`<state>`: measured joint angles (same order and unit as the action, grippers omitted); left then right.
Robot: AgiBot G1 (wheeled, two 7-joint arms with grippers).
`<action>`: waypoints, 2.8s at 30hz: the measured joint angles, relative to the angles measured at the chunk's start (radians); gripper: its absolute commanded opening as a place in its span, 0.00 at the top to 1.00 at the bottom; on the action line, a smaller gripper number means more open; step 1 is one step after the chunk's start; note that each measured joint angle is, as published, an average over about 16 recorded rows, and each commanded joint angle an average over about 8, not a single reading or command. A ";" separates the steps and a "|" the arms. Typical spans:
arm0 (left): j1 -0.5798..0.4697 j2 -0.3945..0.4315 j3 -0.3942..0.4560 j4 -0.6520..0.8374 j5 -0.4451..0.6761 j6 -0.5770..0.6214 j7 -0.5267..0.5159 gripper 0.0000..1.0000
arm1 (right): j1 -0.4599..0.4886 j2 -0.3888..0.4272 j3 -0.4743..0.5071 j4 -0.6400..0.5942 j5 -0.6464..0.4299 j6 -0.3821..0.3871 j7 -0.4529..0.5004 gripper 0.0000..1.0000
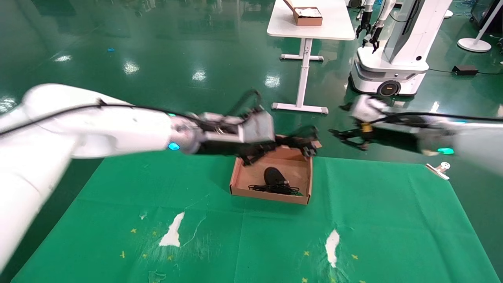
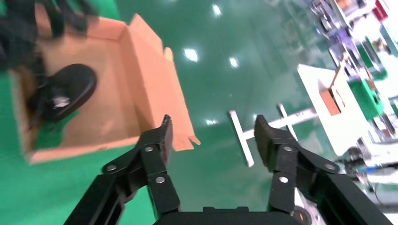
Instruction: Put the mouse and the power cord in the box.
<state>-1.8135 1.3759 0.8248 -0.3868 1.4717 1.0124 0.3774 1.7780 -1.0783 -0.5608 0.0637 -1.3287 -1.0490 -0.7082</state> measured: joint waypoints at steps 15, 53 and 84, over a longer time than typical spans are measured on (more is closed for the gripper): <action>0.054 -0.004 0.295 -0.169 -0.041 -0.142 -0.225 1.00 | 0.071 0.208 -0.023 0.006 -0.028 -0.331 0.038 0.00; 0.084 0.002 0.636 -0.272 -0.111 -0.517 -0.434 0.00 | -0.072 0.261 -0.043 0.583 -0.063 -0.191 0.409 0.00; 0.350 -0.310 0.161 -0.527 -0.371 -0.115 -0.488 0.00 | -0.324 0.341 0.082 0.861 0.194 -0.283 0.612 0.00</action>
<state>-1.4636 1.0660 0.9862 -0.9140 1.1012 0.8976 -0.1110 1.4541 -0.7375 -0.4787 0.9246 -1.1348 -1.3316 -0.0963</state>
